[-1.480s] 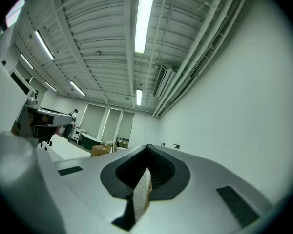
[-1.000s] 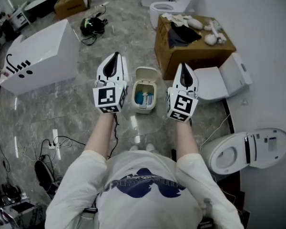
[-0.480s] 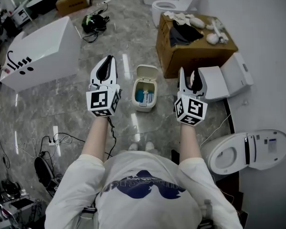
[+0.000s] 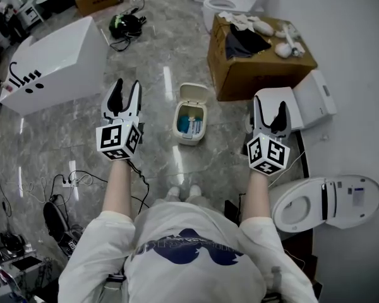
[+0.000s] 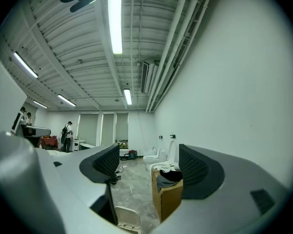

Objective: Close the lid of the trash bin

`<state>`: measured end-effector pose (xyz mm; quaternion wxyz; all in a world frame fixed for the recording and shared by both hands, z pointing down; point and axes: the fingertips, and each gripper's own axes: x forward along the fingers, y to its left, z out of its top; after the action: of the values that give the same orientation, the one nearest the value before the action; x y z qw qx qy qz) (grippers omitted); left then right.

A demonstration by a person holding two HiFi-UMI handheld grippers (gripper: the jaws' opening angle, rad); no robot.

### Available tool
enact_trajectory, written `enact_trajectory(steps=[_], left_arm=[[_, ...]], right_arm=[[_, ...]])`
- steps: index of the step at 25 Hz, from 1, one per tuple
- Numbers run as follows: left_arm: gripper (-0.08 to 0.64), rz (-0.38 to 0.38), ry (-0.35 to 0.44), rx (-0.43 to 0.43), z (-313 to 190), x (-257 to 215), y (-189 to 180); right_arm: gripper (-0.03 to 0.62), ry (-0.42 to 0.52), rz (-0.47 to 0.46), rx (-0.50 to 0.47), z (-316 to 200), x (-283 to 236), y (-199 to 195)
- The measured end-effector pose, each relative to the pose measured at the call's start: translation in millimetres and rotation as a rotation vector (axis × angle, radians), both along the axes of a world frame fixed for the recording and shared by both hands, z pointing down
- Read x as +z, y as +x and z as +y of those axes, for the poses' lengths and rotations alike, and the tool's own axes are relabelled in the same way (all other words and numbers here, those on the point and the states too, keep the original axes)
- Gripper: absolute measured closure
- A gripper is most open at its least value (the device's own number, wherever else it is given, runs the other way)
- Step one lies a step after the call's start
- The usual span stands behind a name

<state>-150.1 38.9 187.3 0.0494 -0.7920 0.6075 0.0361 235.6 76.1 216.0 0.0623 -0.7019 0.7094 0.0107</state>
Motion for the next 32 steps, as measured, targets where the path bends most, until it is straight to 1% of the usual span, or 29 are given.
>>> enact_trajectory(steps=[4, 10, 14, 17, 21, 26, 29, 32], left_arm=[[0.376, -0.004, -0.003, -0.034, -2, -1, -5], [0.376, -0.024, -0.008, -0.056, -9, 3, 8], [0.376, -0.024, -0.011, -0.078, -8, 4, 13], [0.376, -0.020, -0.020, -0.080, -10, 10, 20], [0.376, -0.019, -0.030, -0.059, -19, 15, 28], [0.376, -0.014, -0.028, -0.015, -48, 19, 33], [0.376, -0.016, -0.029, 0.003, -70, 24, 28], [0.376, -0.008, -0.037, 0.019, -100, 26, 15]], right_arm=[[0.212, -0.004, -0.017, 0.014, -3, 3, 19], [0.212, -0.013, -0.024, 0.004, -15, 11, 41], [0.211, -0.024, -0.020, -0.024, -24, 15, 45], [0.212, -0.030, -0.019, -0.038, -33, 20, 45], [0.212, -0.044, -0.013, -0.066, -50, 26, 31], [0.212, -0.060, 0.038, -0.135, -83, 33, -3], [0.210, -0.079, 0.060, -0.167, -109, 40, -20], [0.206, -0.097, 0.079, -0.194, -138, 44, -38]])
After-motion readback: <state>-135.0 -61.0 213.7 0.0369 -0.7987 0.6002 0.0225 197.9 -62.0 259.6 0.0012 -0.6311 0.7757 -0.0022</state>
